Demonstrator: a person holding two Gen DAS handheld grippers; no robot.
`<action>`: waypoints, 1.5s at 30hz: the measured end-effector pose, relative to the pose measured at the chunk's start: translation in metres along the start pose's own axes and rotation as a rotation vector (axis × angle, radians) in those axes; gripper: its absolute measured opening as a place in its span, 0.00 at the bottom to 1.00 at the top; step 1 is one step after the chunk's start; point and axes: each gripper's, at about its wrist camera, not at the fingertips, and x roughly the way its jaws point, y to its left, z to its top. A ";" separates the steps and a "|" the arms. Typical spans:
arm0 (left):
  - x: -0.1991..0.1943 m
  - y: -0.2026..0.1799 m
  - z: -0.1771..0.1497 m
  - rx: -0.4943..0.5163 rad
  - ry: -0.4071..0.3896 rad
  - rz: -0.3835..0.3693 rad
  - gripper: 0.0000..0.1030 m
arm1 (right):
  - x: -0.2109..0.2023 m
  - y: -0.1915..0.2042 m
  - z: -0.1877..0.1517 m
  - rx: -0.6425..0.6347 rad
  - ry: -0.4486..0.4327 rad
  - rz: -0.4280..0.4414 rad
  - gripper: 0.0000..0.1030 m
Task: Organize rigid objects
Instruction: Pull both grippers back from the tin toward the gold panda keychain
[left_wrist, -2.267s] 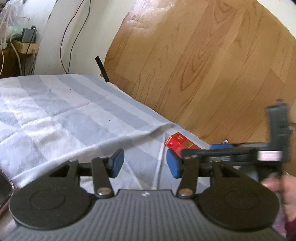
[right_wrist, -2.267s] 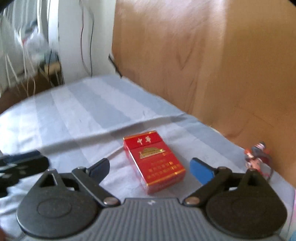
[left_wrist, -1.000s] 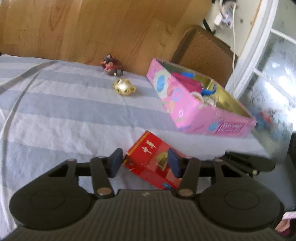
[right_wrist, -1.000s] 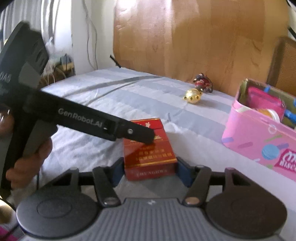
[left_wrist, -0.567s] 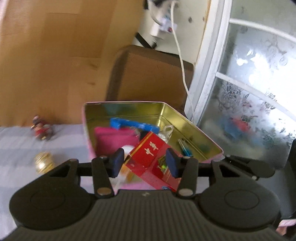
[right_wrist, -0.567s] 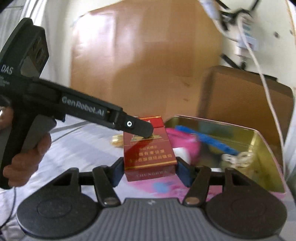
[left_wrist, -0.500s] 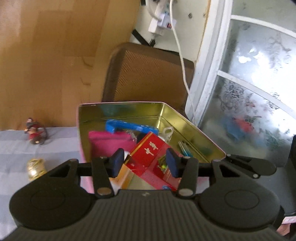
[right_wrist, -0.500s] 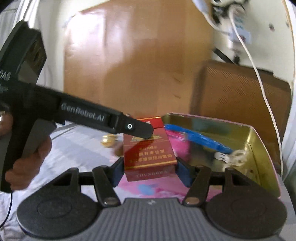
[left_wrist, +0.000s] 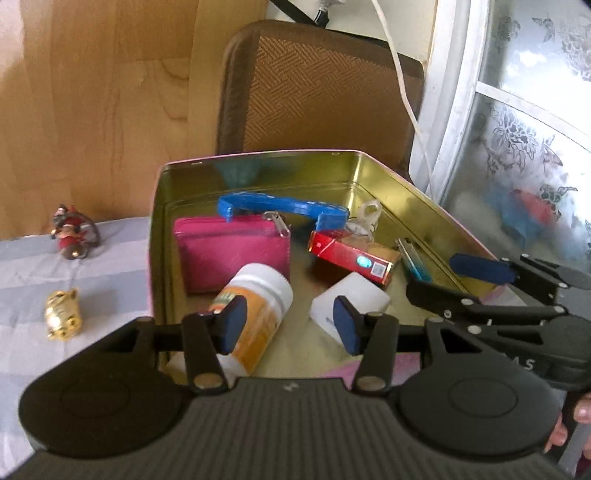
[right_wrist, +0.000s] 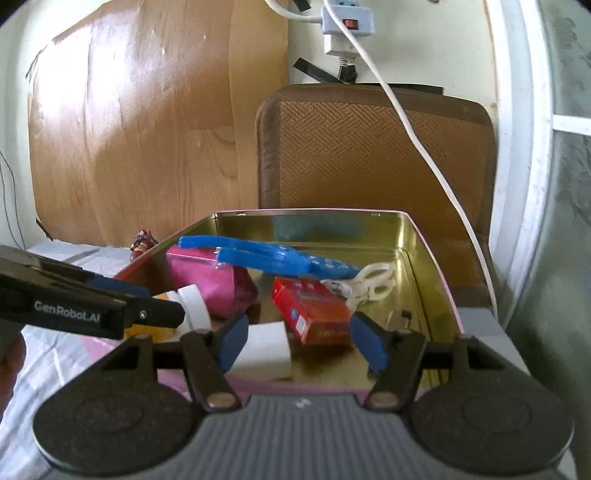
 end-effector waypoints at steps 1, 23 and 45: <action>-0.006 0.000 -0.002 0.003 -0.006 0.014 0.55 | -0.002 0.001 -0.001 0.014 -0.002 0.008 0.61; -0.126 0.042 -0.071 -0.047 -0.114 0.208 0.62 | -0.100 0.115 -0.025 0.209 -0.086 0.078 0.61; -0.158 0.113 -0.117 -0.160 -0.145 0.315 0.66 | -0.100 0.190 -0.042 0.139 -0.072 0.072 0.61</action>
